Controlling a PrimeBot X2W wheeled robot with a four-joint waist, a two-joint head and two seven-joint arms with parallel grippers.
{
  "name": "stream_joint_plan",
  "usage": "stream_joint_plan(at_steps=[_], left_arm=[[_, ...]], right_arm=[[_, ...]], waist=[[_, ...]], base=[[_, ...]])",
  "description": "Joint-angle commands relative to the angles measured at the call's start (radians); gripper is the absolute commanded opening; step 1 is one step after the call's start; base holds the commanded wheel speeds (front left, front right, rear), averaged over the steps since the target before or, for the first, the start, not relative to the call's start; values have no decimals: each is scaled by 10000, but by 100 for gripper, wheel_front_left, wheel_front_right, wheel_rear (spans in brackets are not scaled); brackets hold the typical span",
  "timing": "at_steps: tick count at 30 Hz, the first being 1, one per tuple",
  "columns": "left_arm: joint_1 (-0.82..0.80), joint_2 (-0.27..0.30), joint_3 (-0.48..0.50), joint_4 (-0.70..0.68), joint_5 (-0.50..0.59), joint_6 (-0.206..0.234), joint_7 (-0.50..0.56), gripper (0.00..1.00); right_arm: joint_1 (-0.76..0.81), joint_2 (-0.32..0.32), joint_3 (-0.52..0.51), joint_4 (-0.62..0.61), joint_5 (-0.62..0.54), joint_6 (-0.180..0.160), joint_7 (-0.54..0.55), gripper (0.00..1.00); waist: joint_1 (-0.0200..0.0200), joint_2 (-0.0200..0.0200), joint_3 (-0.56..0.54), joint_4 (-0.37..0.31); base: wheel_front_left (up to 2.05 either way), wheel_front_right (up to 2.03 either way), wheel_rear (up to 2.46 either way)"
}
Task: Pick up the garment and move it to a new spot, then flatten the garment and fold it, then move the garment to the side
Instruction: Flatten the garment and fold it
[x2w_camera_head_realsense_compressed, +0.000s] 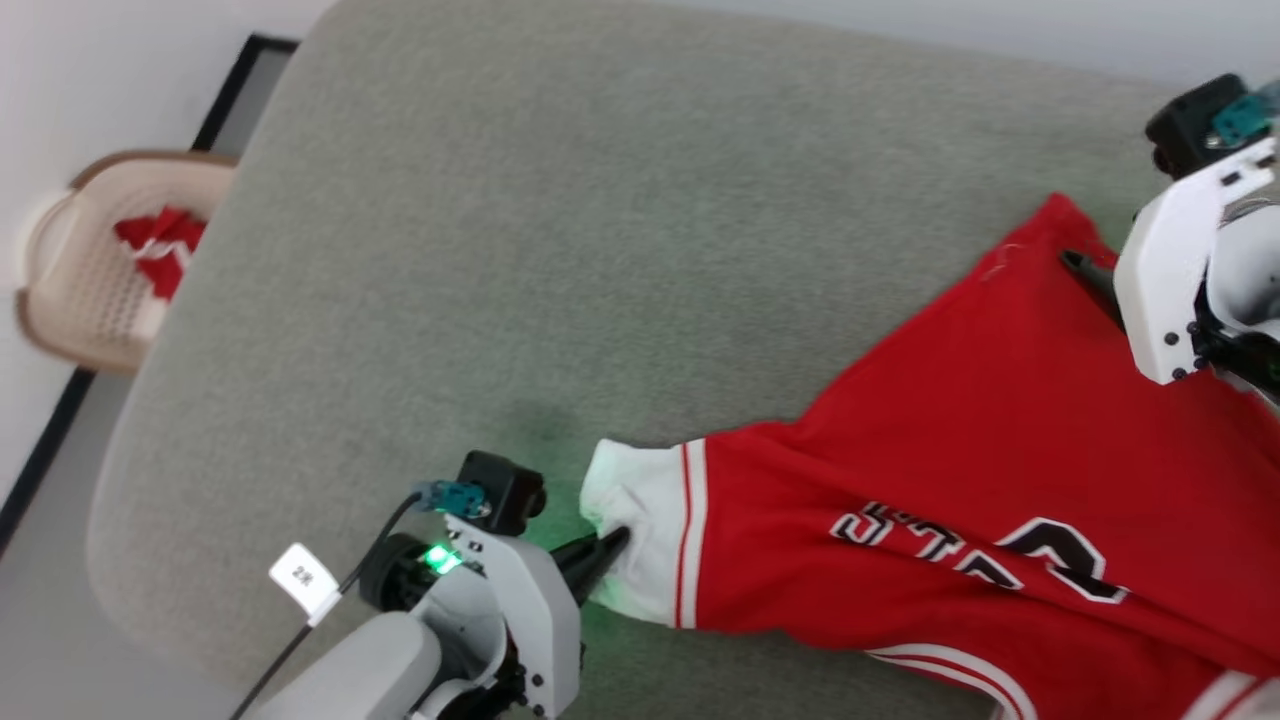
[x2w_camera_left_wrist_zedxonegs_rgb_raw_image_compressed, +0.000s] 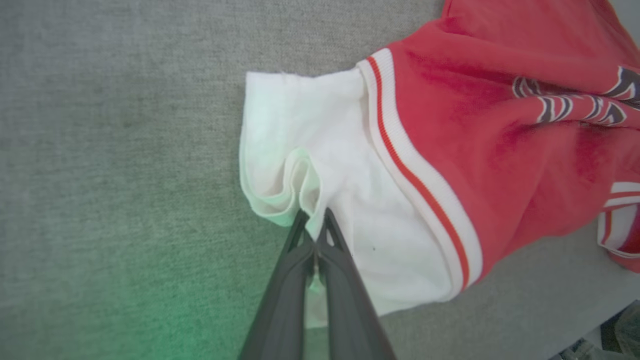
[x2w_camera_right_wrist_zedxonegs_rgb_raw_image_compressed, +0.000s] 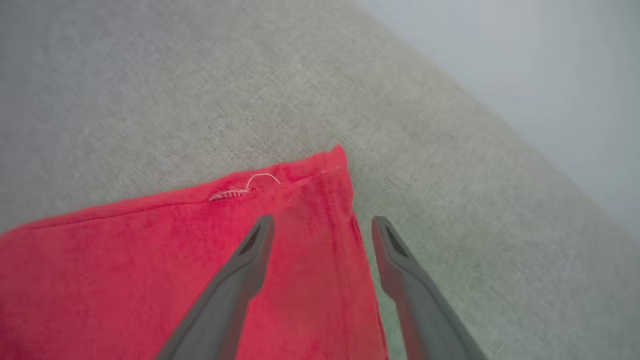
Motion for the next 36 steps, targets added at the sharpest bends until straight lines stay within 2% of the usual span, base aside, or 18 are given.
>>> stream_joint_plan(at_steps=[1,8,13,14,15,16,20,24,32,36], left_arm=[[-132,-114,-59,144,62,-99,-51,0],[-391,-390,-178,748,73,-391,-201,0],[-462,-459,-219,1122,24,-527,-301,0],[-477,-469,-219,1189,11,-560,-299,0],[-493,-466,-221,1249,10,-561,-307,0],[-505,-458,-219,1302,-2,-567,-320,0],[-640,-303,-222,1463,84,-604,-282,0],[-1014,-4,-112,1276,151,-544,-32,0],[-2429,1040,129,65,351,-154,1601,0],[-3409,1596,405,-363,253,-134,2567,0]], right_arm=[[-310,-60,441,379,103,-8,75,100],[-1417,-1,2148,2369,705,-8,646,100],[-1422,44,3293,3241,1384,-3,1759,99],[-1382,3,3469,3341,1574,13,2037,12],[-1393,-80,3667,3444,1703,20,2294,0],[-1443,-181,3840,3488,1760,18,2459,0],[-1912,-275,3866,3570,2028,-10,1940,0],[-2180,-318,4164,3056,2498,-8,1639,0],[-2932,-804,4376,1924,3152,-8,394,0],[-3167,-939,4394,1439,3281,-8,-232,0]], waist=[[0,0,418,498],[0,0,656,775],[0,0,690,815],[0,0,685,811],[0,0,677,796],[0,0,673,773],[0,0,572,578],[0,0,281,241],[0,0,-711,-570],[0,0,-1286,-1030]], base=[[0,0,0],[0,0,0],[0,0,0],[0,0,0],[0,0,0],[0,0,0],[0,0,0],[0,0,0],[0,0,0],[0,0,0]])
